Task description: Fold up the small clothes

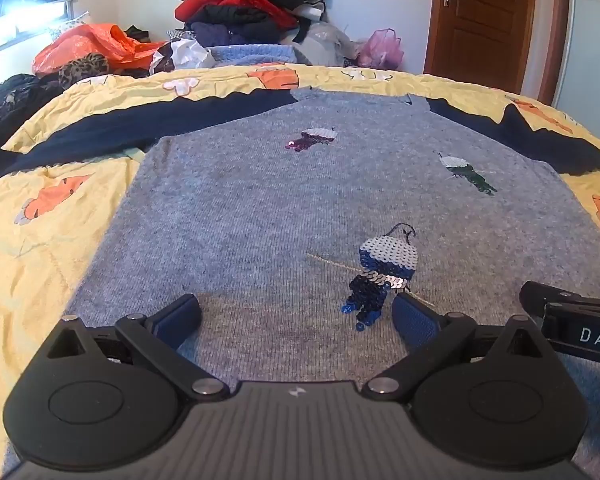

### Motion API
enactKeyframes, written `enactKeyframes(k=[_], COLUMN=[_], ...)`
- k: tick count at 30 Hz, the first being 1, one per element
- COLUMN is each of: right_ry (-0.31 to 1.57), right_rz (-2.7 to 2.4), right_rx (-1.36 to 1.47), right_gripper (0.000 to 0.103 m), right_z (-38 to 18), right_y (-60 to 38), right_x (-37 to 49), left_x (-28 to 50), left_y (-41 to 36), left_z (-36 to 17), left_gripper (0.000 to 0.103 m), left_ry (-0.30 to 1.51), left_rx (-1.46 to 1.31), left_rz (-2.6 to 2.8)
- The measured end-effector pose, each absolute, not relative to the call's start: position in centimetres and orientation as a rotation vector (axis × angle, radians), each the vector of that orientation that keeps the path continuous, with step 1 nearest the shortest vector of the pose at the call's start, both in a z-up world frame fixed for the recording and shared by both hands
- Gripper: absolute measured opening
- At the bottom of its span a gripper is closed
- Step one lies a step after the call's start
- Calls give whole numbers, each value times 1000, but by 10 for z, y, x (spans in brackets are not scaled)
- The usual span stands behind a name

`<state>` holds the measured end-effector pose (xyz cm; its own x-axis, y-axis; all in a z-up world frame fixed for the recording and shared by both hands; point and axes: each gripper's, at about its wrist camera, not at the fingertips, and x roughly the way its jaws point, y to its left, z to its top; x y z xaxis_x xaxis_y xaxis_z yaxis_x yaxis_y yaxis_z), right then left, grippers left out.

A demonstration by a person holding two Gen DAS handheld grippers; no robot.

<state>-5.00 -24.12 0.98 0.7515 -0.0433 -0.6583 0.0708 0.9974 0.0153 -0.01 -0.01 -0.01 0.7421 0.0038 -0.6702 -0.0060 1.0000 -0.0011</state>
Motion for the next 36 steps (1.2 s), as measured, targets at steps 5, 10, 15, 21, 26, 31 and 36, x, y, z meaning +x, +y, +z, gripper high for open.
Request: enactKeyframes(k=[5, 10, 15, 21, 26, 31, 36], right_ry=[718, 718, 718, 717, 717, 717, 717], right_rz=[-62, -62, -62, -65, -66, -66, -66], right_rx=[42, 41, 41, 37, 36, 35, 35], right_gripper=[103, 103, 103, 103, 103, 103, 103], right_z=[10, 10, 9, 8, 9, 9, 9], right_y=[-241, -241, -241, -241, -241, -240, -240], right_x=[-50, -50, -50, -48, -49, -50, -51], left_x=[0, 0, 0, 0, 1, 0, 0], left_y=[-1, 0, 0, 0, 0, 3, 2], left_z=[0, 0, 0, 0, 0, 1, 1], left_gripper=[103, 103, 103, 103, 103, 103, 103], left_ry=[736, 735, 734, 733, 733, 732, 731], left_rx=[-2, -1, -2, -3, -2, -1, 0], left_rz=[7, 4, 6, 7, 8, 9, 9])
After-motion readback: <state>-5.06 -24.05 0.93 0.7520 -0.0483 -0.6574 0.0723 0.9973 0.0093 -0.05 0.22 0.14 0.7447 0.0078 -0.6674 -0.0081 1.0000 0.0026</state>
